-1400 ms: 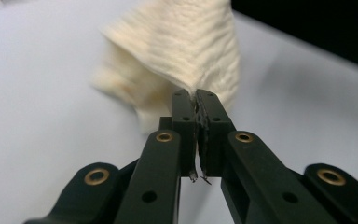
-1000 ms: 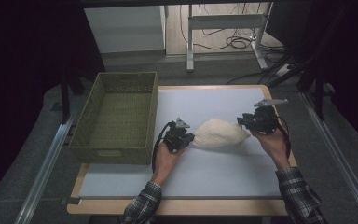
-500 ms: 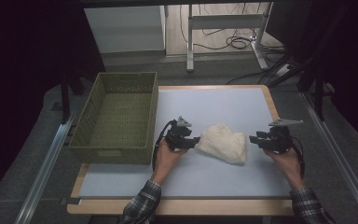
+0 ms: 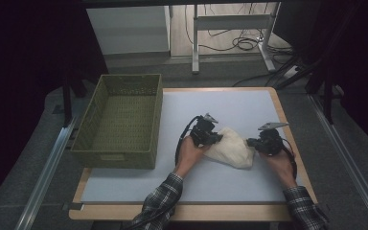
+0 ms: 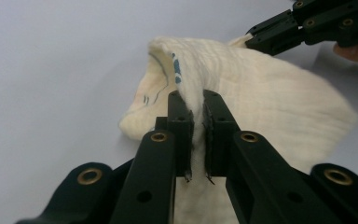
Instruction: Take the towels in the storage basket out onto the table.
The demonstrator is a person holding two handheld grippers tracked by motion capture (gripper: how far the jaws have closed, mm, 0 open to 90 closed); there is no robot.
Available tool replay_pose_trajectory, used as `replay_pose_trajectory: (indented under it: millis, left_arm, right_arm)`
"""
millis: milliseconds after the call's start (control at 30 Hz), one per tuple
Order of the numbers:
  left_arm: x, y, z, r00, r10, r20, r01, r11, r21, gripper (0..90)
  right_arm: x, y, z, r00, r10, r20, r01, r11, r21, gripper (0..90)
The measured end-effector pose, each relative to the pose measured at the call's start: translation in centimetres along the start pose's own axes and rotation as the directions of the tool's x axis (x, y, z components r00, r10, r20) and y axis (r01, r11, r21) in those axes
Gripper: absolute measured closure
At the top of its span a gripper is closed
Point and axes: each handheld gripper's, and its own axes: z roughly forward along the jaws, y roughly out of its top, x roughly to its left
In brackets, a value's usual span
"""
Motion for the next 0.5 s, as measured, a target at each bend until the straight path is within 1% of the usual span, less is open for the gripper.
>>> replay_pose_trajectory:
  millis: [33, 67, 100, 133, 167, 200, 267, 300, 333, 367, 400, 433, 467, 500]
  left_arm:
    - [-0.1, -0.1, -0.9, 0.9996, 0.012, -0.027, -0.013, 0.9999, -0.009, 84.1]
    - [-0.2, -0.2, -1.9, 0.9986, 0.024, -0.047, -0.024, 0.9995, -0.02, 83.8]
    - [-0.4, -0.6, -3.2, 0.9977, 0.021, -0.064, -0.024, 0.9989, -0.039, 83.4]
    - [-0.5, -0.9, -3.8, 0.9974, 0.018, -0.07, -0.021, 0.9989, -0.042, 82.8]
    - [-0.6, -1.6, -4.5, 0.9969, 0.013, -0.077, -0.017, 0.9989, -0.043, 82.4]
    - [-0.7, -2.0, -4.8, 0.9968, 0.01, -0.079, -0.013, 0.9991, -0.04, 81.6]
    - [-0.9, -3.5, -5.1, 0.9973, -0.009, -0.073, 0.009, 1.0, -0.003, 80.3]
    - [-0.9, -3.5, -5.1, 0.9973, -0.009, -0.073, 0.009, 1.0, -0.003, 79.5]
    - [-1.1, -4.7, -4.9, 0.9977, -0.023, -0.063, 0.024, 0.9994, 0.026, 79.5]
    - [-1.2, -6.2, -4.4, 0.9985, -0.038, -0.04, 0.041, 0.9959, 0.081, 74.9]
    - [-1.4, -7.3, -4.0, 0.9985, -0.046, -0.031, 0.049, 0.9928, 0.109, 72.5]
    - [-1.4, -7.3, -4.0, 0.9985, -0.046, -0.031, 0.049, 0.9928, 0.109, 68.1]
    - [-1.5, -8.2, -3.8, 0.9985, -0.049, -0.026, 0.051, 0.9911, 0.122, 68.1]
    - [-1.5, -8.5, -4.0, 0.998, -0.058, -0.024, 0.06, 0.9922, 0.11, 59.3]
  right_arm:
    - [-0.1, 0.1, -0.6, 0.9999, 0.003, 0.013, -0.003, 1.0, -0.014, 86.8]
    - [-0.3, 0.1, -1.4, 0.9992, 0.005, 0.039, -0.004, 1.0, -0.029, 86.8]
    - [-0.6, 0.2, -2.3, 0.9986, 0.014, 0.051, -0.012, 0.999, -0.048, 86.9]
    - [-1.0, 0.1, -3.6, 0.9979, 0.03, 0.058, -0.026, 0.997, -0.068, 86.8]
    - [-1.2, 0.0, -4.1, 0.9973, 0.035, 0.065, -0.031, 0.997, -0.07, 86.8]
    - [-1.4, -0.3, -4.7, 0.9966, 0.048, 0.068, -0.043, 0.997, -0.068, 86.8]
    - [-1.7, -1.0, -5.2, 0.9954, 0.071, 0.065, -0.068, 0.996, -0.055, 86.6]
    - [-1.7, -1.0, -5.2, 0.9954, 0.071, 0.065, -0.068, 0.996, -0.055, 86.6]
    - [-1.8, -1.6, -5.3, 0.9951, 0.08, 0.058, -0.078, 0.996, -0.037, 86.3]
    - [-1.9, -2.7, -5.1, 0.9951, 0.09, 0.04, -0.091, 0.996, 0.014, 83.7]
    - [-1.8, -3.2, -5.0, 0.9949, 0.092, 0.04, -0.093, 0.995, 0.023, 81.4]
    - [-1.8, -3.2, -5.0, 0.9949, 0.092, 0.04, -0.093, 0.995, 0.023, 81.4]
    - [-1.6, -3.6, -5.1, 0.9955, 0.087, 0.039, -0.088, 0.996, 0.026, 77.1]
    - [-1.5, -3.8, -5.3, 0.9957, 0.084, 0.039, -0.085, 0.996, 0.018, 70.5]
